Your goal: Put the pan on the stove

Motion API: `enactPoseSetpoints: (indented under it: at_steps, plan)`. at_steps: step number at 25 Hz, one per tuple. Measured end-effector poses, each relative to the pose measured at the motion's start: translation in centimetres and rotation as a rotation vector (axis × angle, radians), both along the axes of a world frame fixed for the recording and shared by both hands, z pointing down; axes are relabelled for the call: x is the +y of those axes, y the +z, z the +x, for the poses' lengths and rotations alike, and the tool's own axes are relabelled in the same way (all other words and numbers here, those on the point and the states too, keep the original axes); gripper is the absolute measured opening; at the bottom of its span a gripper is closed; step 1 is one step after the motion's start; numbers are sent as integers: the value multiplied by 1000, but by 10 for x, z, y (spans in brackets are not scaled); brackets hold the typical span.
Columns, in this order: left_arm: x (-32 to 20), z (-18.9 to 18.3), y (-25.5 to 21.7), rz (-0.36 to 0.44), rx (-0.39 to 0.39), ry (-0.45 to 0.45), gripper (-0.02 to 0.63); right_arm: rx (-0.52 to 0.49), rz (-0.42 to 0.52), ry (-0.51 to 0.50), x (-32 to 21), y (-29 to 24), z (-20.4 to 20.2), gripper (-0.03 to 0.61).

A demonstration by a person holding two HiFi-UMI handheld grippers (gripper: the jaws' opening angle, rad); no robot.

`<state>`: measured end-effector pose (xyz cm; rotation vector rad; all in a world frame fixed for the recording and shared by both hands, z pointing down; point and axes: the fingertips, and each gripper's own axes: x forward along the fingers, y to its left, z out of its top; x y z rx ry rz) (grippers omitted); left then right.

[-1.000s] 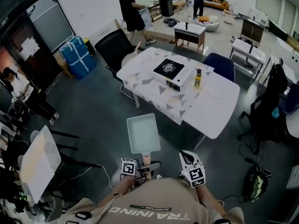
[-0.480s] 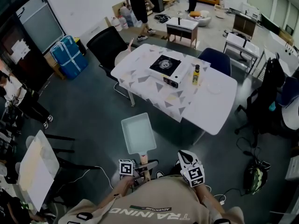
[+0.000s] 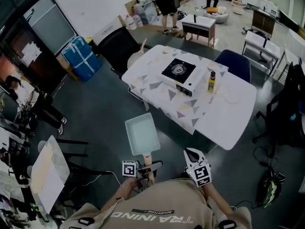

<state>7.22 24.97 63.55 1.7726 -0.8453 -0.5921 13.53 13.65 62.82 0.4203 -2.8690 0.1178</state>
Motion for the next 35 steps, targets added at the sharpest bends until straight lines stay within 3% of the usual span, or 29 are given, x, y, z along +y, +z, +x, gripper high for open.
enactPoseSetpoints:
  at_steps: [10, 21, 28, 35]
  plan:
    - [-85, -24, -4, 41, -9, -57, 61, 1, 18, -71, -77, 11, -27, -2]
    - [-124, -40, 3, 7, 44, -107, 67, 42, -30, -139, -112, 38, -53, -2]
    - [-135, -73, 6, -1, 53, -73, 69, 62, -38, -114, -116, 34, -86, -2]
    - [-157, -124, -5, 14, 20, 25, 72, 65, 3, -47, -135, 11, -141, -2]
